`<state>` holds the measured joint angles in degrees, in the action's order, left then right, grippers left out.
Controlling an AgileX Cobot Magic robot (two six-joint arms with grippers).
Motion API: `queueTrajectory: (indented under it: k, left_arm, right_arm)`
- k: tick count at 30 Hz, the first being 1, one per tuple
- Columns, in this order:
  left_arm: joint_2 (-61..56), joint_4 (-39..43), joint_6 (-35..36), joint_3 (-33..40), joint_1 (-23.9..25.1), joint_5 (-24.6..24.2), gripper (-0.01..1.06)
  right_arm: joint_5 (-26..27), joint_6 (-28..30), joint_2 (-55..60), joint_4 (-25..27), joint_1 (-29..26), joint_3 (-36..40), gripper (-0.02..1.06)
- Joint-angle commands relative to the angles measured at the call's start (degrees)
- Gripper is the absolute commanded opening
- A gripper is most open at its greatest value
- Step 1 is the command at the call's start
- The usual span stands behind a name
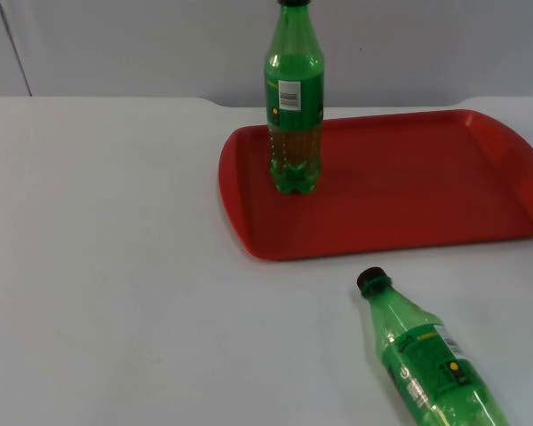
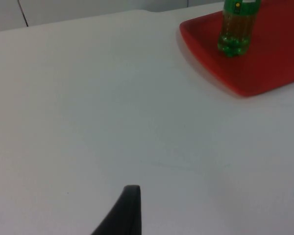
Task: Place the bottle upright on the tray.
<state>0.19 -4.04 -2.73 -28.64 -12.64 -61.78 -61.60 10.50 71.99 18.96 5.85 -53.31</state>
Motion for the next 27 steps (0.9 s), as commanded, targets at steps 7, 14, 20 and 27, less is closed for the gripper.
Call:
queueTrajectory:
  k: [7, 14, 20, 27]
  left_arm:
    - [-0.2, 0.0, 0.0, 0.3, 0.0, 0.2, 1.05]
    - [-0.2, 0.0, 0.0, 0.3, 0.0, 0.2, 1.05]
    - [-0.2, 0.0, 0.0, 0.3, 0.0, 0.2, 1.05]
    - [-0.2, 0.1, 0.0, 0.3, 0.0, 0.2, 1.05]
  right_arm:
    - [6.3, -6.2, 7.3, -3.9, 13.8, -0.5, 1.00]
    - [11.2, -21.0, 13.5, -14.9, 28.6, -0.5, 1.00]
    - [14.2, -34.2, 17.9, -21.9, 35.7, -0.5, 1.00]
    - [15.1, -41.7, 23.1, -26.2, 37.8, -0.5, 1.00]
